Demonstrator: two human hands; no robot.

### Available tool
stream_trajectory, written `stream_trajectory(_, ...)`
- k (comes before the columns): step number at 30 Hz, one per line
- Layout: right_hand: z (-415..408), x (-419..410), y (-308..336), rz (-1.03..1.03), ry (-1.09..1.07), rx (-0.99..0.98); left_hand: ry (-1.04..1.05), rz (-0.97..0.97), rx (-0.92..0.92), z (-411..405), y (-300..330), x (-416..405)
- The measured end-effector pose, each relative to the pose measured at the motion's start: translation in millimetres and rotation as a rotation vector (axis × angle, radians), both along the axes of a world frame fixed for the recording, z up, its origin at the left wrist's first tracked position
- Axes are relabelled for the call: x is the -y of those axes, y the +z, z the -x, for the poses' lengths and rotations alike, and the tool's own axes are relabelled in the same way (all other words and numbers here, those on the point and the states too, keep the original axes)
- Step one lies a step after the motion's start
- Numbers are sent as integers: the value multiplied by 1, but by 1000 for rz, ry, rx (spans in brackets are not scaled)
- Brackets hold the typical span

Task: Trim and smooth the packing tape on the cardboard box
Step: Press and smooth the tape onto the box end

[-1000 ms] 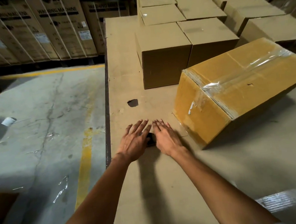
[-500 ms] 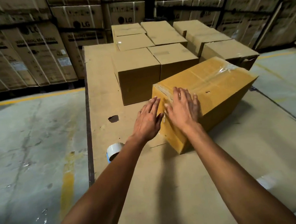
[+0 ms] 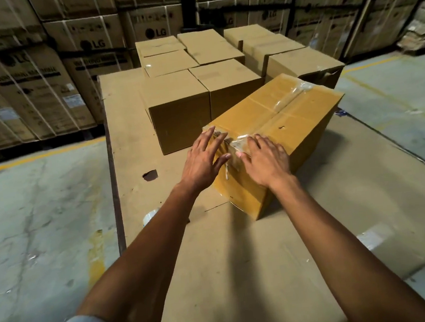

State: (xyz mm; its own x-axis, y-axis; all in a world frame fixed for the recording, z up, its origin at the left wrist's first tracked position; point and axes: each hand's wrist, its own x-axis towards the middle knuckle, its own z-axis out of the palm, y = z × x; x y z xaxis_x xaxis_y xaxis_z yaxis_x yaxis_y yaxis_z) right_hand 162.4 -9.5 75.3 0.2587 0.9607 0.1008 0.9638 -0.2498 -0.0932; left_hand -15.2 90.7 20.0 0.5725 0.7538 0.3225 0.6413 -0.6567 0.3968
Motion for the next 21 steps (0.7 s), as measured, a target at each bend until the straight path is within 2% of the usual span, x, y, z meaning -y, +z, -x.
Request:
stream_trajectory(9,7,-15,-12,-140,-72,209,-27,-134,-59,-19,-8,-31)
stream_trajectory(15,8,-19,-18,-131,-45,318,-22,-239,-28,-18,-26,-41)
stream_trajectory(21,7,-23,-20,-72,-45,342,-73,-269,-80,-11,-34,-47)
